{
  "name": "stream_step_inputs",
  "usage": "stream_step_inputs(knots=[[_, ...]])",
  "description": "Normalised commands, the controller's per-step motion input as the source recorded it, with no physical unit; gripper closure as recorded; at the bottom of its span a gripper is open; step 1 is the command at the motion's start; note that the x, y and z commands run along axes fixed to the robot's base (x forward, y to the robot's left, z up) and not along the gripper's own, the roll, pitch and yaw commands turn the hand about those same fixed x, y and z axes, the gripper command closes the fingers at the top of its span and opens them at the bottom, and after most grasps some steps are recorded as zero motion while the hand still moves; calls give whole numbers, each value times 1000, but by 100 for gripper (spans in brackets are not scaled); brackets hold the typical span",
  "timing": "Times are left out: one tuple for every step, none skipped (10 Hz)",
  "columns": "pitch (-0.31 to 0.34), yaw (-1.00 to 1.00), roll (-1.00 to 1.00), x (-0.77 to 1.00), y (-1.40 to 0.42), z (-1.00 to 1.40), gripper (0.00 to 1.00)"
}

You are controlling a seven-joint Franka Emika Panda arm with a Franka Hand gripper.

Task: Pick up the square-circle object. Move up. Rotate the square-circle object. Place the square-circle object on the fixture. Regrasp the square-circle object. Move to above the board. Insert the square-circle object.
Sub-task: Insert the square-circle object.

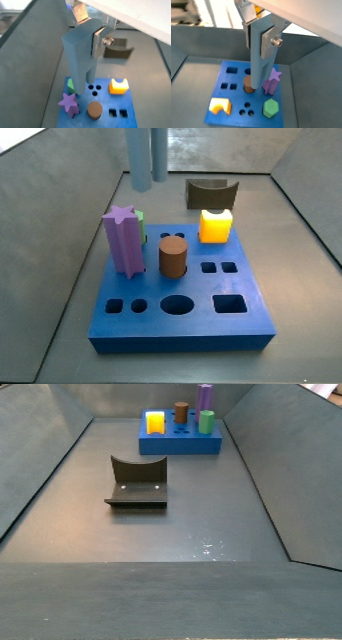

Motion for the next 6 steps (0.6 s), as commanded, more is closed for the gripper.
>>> stream_step_inputs(knots=[[0, -866, 0, 34, -309, 0, 100], [0, -854, 0, 37, -317, 0, 100], [69, -803, 0, 17, -343, 0, 100], [147, -757, 0, 0, -354, 0, 100], [187, -731, 0, 0, -354, 0, 100], [226, -703, 0, 0, -354, 0, 100]])
